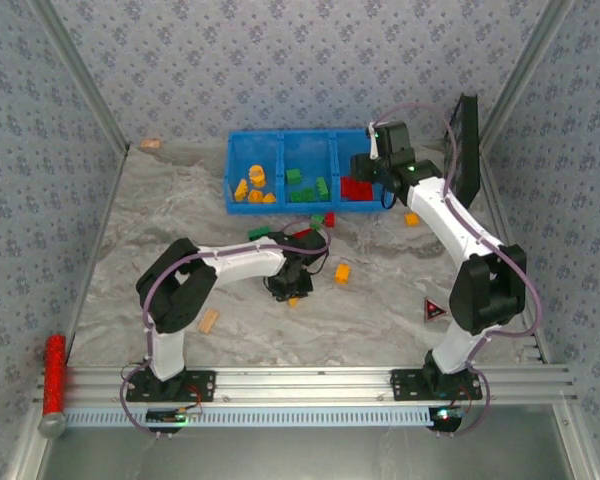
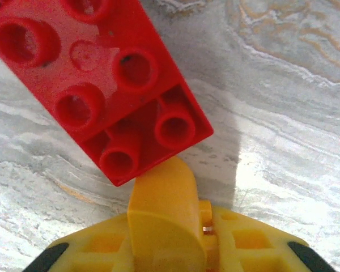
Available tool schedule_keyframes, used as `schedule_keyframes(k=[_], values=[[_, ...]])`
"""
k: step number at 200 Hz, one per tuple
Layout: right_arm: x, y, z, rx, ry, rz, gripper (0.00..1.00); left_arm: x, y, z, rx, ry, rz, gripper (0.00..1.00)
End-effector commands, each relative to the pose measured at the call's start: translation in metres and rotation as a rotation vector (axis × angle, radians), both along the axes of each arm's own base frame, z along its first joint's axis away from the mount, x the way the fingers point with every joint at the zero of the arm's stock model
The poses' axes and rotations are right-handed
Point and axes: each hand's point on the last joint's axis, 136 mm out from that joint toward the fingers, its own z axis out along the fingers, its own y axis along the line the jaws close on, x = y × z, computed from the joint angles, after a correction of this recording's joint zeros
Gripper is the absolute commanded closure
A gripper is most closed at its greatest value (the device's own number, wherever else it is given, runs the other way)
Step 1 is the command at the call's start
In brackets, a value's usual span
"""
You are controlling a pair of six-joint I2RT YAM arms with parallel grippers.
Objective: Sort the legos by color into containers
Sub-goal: Pick up the lego from the middle-left of the table.
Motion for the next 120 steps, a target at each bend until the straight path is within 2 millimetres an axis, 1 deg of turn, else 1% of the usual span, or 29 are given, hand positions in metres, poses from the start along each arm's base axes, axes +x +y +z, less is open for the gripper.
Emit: schedule_keyframes(k=[1,17,36,55,78,89,104,120], values=[[-0.004,0.001,-0.017,0.001,0.043,0.007,0.39,-0.010,0.020,0.008,0.061,0.012,-0.038,0.80],[-0.005,0.007,-0.031,0.022,0.074,0.021,0.39,-0.014,0.028,0.023,0.051,-0.005,-0.048,0.82],[-0.009,0.021,-0.042,0.067,0.090,0.068,0.38,-0.016,0.035,0.052,0.034,-0.045,-0.068,0.83],[-0.016,0.039,-0.050,0.092,0.107,0.128,0.38,-0.012,0.045,0.087,0.036,-0.103,-0.098,0.83],[-0.029,0.063,-0.060,0.077,0.126,0.188,0.38,0.000,0.055,0.128,0.012,-0.176,-0.108,0.84],[-0.036,0.074,-0.064,0.062,0.129,0.215,0.38,0.006,0.060,0.145,-0.002,-0.210,-0.116,0.84],[-0.048,0.089,-0.072,0.043,0.137,0.254,0.38,0.019,0.061,0.166,-0.036,-0.263,-0.145,0.84],[-0.060,0.103,-0.082,0.019,0.137,0.291,0.38,0.041,0.067,0.188,-0.038,-0.314,-0.168,0.84]])
